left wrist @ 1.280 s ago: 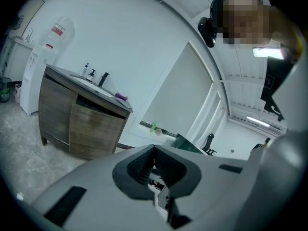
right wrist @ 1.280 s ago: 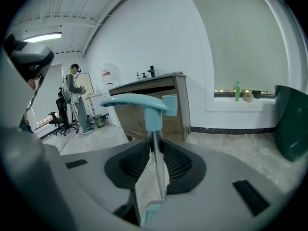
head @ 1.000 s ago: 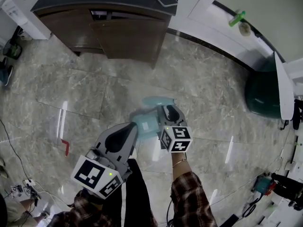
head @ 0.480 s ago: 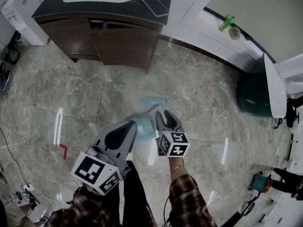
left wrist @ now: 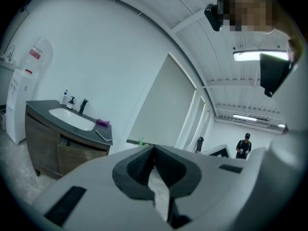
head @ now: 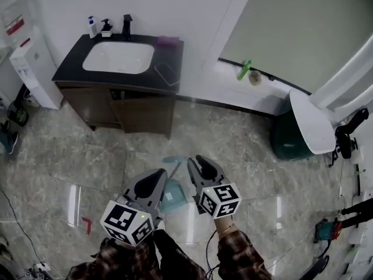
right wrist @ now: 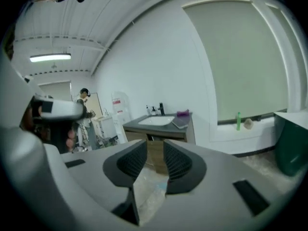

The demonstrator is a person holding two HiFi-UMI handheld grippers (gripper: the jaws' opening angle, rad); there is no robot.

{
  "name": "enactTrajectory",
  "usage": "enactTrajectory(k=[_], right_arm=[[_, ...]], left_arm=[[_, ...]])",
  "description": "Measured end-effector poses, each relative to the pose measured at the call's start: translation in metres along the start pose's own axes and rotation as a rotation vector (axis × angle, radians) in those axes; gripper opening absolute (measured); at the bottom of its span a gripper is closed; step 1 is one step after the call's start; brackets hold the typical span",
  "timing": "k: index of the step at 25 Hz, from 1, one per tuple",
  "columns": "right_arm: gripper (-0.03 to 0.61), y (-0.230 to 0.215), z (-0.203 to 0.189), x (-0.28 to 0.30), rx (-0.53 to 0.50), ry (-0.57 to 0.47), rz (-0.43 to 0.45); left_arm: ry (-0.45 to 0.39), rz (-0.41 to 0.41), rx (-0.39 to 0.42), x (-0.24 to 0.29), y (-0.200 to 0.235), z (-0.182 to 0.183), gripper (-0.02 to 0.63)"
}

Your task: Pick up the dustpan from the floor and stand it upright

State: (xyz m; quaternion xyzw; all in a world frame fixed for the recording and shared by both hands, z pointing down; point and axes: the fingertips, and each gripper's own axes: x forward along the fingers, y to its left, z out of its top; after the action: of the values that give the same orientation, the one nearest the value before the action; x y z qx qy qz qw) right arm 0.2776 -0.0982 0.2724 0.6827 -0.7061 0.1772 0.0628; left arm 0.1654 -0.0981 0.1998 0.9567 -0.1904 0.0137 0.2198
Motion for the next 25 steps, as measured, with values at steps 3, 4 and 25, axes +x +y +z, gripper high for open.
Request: enactTrajectory(k=[3,4,25], right_arm=[[0.078,0.035,0.073,-0.027,-0.048,-0.101,0.055],[0.063,0.047,0.091,-0.037,-0.057,-0.129,0.069],[0.011,0.12,0.138,-0.118,0.027,-0.278,0.059]], left_arm=[[-0.054,-0.015,0.045,-0.014,-0.019,0.04,0.009],[-0.069,-0.021,0.057,-0.019,-0.024,0.05,0.009],[-0.116,-0.064,0.135,-0.058,-0.061,0.085,0.009]])
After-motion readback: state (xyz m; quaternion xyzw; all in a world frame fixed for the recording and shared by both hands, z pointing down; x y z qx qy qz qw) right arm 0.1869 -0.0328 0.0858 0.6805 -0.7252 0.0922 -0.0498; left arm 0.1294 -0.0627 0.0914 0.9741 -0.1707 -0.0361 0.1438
